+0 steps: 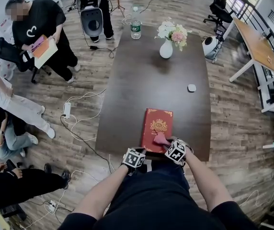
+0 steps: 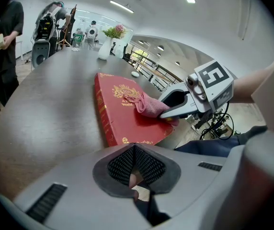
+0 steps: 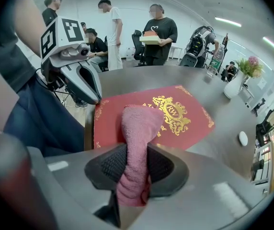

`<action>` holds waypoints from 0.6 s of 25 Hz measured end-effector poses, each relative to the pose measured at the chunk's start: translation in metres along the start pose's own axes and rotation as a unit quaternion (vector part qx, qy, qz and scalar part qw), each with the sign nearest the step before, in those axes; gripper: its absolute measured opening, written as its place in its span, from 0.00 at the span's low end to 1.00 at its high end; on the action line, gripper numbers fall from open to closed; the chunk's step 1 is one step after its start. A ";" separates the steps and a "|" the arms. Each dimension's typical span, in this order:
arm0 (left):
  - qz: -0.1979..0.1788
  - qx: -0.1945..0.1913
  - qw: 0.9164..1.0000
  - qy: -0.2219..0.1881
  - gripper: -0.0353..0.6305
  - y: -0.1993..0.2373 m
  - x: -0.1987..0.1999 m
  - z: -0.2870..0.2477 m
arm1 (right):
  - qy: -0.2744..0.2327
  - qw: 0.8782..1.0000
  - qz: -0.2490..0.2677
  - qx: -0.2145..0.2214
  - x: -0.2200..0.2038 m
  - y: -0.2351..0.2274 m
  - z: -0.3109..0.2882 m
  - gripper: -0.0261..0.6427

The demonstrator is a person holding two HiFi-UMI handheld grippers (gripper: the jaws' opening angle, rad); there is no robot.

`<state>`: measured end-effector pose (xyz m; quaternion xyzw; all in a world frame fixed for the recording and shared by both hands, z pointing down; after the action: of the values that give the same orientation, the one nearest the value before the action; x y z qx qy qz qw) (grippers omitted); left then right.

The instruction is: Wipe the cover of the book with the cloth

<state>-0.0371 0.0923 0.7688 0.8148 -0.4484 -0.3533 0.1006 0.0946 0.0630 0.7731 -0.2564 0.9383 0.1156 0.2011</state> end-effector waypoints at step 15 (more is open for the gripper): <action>0.008 0.000 1.000 0.002 0.05 0.001 -0.005 -0.002 | 0.010 1.000 -0.021 -0.016 -0.027 -0.007 0.014 0.21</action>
<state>-0.0382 0.0956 0.7730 0.8118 -0.4550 -0.3507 0.1043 0.1234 0.0734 0.7719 -0.2801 0.9329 0.1234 0.1899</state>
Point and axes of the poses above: the fingertips, and each gripper's own axes: z backward along the fingers, y to its left, x out of its top, the point moved 2 cm from there along z, backward along the fingers, and after that the axes turned 6 degrees about -x, right-handed, at the moved point
